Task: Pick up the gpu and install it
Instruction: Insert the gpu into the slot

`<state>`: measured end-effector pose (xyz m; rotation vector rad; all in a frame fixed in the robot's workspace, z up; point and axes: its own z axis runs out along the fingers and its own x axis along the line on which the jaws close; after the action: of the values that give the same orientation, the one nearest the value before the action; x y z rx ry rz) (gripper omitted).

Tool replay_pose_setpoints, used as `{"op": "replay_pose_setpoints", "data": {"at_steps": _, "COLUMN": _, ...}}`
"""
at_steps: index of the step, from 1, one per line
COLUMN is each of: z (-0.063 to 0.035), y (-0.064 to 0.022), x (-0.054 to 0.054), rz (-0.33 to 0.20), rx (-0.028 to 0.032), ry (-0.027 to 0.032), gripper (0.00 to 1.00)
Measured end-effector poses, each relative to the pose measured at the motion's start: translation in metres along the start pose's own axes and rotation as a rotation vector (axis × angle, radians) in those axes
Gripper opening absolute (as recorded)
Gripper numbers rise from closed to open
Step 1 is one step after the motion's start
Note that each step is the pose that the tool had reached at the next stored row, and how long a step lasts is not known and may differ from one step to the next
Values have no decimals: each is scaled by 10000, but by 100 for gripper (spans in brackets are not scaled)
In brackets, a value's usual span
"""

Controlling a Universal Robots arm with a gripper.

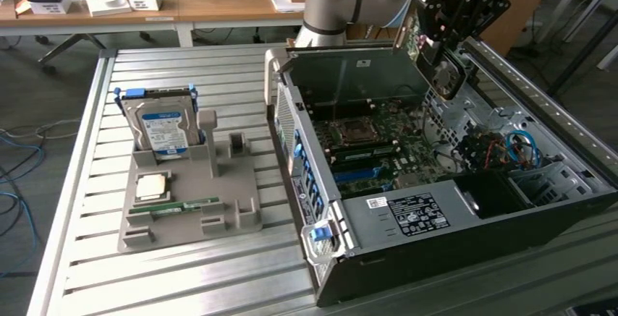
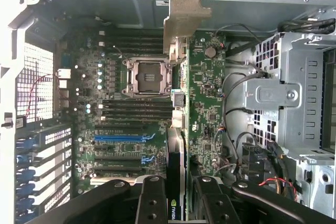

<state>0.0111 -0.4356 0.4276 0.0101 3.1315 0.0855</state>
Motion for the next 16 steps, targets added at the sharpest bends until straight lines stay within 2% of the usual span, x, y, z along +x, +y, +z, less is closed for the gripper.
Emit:
{"op": "replay_pose_setpoints", "data": {"at_steps": 6, "z": 0, "y": 0, "x": 0, "rz": -61, "rx": 0, "ry": 4, "gripper": 27}}
{"op": "replay_pose_setpoints", "data": {"at_steps": 16, "z": 2, "y": 0, "x": 1, "rz": -1785, "rx": 45, "ry": 100, "gripper": 27}}
